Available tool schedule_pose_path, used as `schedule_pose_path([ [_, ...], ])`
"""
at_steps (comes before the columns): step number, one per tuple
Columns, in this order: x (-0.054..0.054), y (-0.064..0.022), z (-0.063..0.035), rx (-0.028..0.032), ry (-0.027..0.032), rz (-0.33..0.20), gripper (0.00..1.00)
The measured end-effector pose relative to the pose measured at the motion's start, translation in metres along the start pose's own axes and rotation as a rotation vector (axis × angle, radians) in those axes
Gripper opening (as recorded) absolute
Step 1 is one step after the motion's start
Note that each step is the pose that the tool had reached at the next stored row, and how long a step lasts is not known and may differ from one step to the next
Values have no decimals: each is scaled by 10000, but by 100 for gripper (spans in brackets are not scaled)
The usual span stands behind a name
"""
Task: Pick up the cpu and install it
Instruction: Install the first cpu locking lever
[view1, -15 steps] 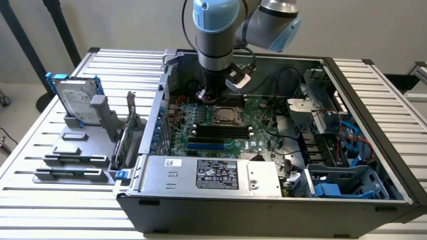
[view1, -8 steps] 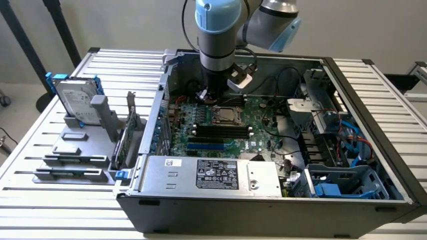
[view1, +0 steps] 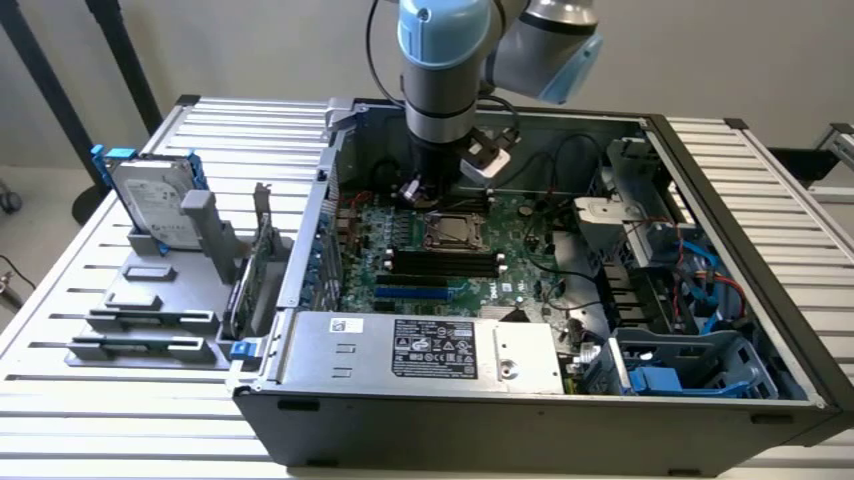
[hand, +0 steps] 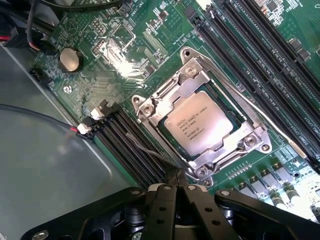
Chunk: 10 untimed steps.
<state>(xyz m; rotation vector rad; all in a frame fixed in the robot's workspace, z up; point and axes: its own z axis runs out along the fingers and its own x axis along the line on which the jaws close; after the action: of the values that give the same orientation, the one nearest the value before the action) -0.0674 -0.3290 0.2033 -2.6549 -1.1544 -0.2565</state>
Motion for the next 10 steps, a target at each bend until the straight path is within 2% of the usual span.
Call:
schedule_pose_path([
  [10, 23, 35, 25, 5, -2, -16, 11],
])
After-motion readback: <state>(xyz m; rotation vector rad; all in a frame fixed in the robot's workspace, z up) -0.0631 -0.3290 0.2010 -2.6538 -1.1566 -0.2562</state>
